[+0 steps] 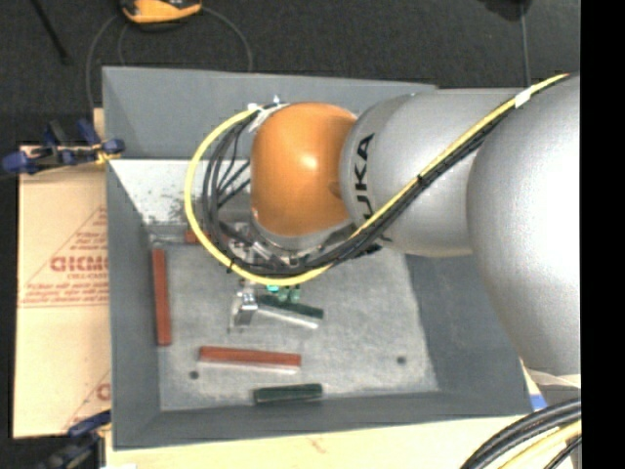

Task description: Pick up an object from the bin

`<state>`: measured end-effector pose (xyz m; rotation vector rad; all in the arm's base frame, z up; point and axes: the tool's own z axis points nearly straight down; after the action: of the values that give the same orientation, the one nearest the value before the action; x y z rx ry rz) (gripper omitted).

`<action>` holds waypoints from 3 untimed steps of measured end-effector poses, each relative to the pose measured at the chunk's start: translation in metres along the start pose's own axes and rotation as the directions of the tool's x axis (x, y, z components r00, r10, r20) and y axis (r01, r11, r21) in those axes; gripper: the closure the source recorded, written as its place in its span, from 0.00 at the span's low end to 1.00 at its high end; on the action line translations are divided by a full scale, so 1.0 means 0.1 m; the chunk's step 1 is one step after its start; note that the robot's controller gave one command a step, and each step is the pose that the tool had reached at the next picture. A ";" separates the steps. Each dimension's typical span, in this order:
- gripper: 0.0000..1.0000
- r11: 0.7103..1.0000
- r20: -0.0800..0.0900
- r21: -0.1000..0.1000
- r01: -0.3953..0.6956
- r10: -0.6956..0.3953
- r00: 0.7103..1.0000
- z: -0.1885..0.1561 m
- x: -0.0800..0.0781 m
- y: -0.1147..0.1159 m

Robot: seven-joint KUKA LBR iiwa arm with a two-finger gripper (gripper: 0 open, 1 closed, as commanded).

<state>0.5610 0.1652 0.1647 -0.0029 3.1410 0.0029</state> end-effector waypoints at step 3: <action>0.00 0.999 0.000 0.000 0.047 -0.047 0.999 0.73 0.62 -0.31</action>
Offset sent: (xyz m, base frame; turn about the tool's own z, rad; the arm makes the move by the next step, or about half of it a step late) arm -0.0607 -0.0307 -0.0947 -0.0657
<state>0.4991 0.1341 0.0913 -0.0767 3.1396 0.0026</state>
